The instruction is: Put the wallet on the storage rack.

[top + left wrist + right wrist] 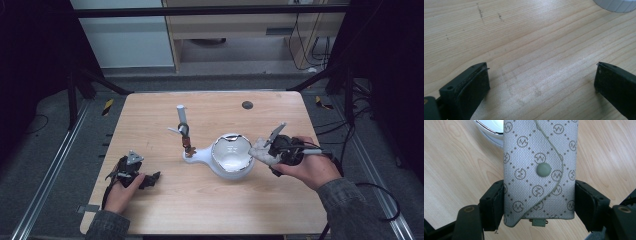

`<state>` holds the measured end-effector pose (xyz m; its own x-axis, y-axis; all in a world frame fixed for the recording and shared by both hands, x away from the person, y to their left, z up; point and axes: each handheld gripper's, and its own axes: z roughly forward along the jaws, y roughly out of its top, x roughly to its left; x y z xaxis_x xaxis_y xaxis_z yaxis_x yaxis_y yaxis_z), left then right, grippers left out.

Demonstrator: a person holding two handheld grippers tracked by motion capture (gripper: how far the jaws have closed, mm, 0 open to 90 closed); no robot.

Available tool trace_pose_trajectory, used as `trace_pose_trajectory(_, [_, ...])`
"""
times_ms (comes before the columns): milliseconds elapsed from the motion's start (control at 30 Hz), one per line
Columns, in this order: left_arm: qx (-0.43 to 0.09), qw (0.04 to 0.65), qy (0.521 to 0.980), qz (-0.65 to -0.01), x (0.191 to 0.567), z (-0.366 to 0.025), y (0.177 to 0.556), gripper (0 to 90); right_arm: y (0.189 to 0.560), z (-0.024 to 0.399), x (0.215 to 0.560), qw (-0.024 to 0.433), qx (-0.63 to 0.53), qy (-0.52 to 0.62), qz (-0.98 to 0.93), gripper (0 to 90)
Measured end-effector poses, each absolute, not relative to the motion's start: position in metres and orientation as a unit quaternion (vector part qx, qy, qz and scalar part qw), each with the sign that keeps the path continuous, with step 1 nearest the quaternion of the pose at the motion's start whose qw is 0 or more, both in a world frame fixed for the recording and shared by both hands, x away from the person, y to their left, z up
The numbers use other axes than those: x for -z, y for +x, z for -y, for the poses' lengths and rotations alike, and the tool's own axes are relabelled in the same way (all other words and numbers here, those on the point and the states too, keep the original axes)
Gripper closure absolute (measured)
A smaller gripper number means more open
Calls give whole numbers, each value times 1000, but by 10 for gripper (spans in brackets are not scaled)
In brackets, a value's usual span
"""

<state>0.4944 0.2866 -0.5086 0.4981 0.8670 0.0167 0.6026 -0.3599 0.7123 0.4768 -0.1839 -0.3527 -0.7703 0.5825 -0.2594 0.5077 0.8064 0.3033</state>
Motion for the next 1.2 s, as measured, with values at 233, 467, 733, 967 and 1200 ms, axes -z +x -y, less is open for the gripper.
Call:
trace_pose_trajectory(233, [-200,330,800,-459,509,-287,494,0,475,171,350,171,-103,273,-941,307])
trace_pose_trajectory(467, [-200,330,800,-459,509,-287,494,0,476,159,349,169,-100,259,-946,307])
trace_pose_trajectory(733, [-200,330,800,-459,509,-287,494,0,476,146,349,166,-96,243,-951,307])
trace_pose_trajectory(967, [-200,330,800,-459,509,-287,494,0,480,132,351,162,-86,231,-956,307])
trace_pose_trajectory(1200, [-200,330,800,-459,509,-287,494,0,485,117,359,154,-70,222,-960,306])
